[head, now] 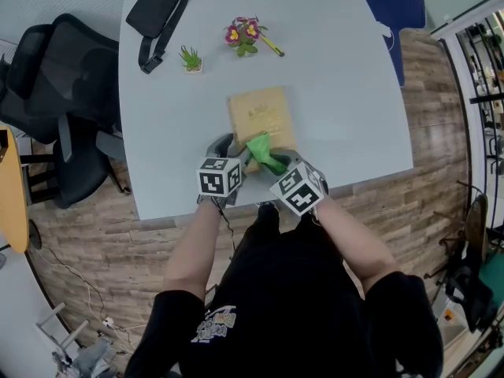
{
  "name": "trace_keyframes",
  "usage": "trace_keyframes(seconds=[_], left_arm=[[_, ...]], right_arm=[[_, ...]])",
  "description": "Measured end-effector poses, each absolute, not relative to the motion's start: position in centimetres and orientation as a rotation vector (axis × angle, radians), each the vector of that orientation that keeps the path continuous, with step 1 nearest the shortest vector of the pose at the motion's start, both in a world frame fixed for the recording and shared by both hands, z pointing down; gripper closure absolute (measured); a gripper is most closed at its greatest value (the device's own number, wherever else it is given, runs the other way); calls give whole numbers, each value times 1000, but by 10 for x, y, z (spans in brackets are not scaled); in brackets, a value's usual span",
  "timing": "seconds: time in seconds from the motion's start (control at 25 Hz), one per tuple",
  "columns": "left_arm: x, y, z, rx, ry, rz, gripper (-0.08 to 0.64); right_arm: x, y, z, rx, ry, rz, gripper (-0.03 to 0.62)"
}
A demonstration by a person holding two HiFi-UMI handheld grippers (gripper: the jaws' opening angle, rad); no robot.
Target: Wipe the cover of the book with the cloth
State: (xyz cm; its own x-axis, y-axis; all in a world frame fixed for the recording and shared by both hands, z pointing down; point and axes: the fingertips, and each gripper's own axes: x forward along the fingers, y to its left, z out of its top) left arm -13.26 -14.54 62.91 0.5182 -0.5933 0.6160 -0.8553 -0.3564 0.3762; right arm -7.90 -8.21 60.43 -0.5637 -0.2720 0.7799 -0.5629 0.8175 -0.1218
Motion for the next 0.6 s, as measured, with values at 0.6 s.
trace_keyframes(seconds=[0.6], left_arm=[[-133, -147, 628, 2083, -1179, 499, 282]], right_arm=[[-24, -114, 606, 787, -2169, 625, 492]])
